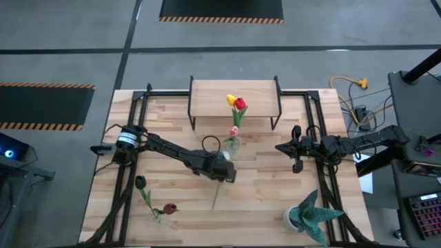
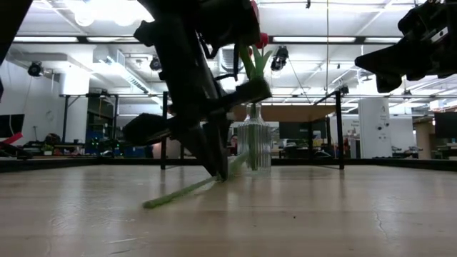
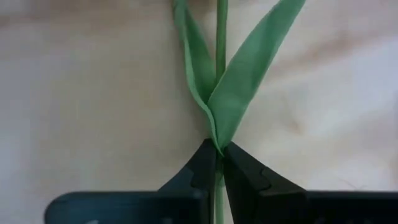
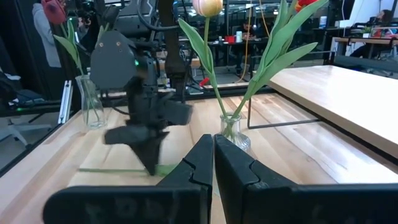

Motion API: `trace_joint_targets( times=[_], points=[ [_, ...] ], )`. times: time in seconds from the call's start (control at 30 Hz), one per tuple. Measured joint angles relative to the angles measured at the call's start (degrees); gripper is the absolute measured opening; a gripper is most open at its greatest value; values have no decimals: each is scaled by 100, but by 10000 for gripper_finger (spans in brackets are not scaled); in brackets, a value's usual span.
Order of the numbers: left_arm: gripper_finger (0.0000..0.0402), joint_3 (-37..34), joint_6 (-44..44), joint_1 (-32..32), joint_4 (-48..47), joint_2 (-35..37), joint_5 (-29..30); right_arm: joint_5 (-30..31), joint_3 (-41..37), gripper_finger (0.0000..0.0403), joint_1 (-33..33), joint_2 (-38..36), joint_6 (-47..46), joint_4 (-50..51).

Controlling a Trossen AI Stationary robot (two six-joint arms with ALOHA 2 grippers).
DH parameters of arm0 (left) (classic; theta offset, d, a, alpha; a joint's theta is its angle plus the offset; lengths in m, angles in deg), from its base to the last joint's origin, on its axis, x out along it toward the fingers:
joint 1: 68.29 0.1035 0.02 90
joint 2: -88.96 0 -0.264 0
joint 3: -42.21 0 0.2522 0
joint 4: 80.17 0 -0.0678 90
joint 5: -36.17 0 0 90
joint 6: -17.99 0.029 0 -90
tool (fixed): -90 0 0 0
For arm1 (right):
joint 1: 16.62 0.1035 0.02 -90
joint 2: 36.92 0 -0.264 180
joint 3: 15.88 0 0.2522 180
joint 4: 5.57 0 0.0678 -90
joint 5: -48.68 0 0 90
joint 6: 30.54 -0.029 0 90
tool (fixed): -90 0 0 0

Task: Pick and place flowers into a vace then onto a shelf
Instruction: Put the black tulip into the bottom transparent vase

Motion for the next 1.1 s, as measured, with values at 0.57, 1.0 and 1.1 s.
trace_joint_targets(
  times=[0.57, 1.0, 1.1],
  points=[
    [6, 10, 1731, -45, 559, 1070, -1072, 0, 0, 9, 0, -2, -26, 0],
    [6, 19, 5041, -126, 3560, 1393, -162, -1, 0, 8, 1, -7, -259, -2],
    [6, 19, 5855, -102, 4211, 1393, 118, -2, 0, 9, 2, -7, -260, -2]
  ],
)
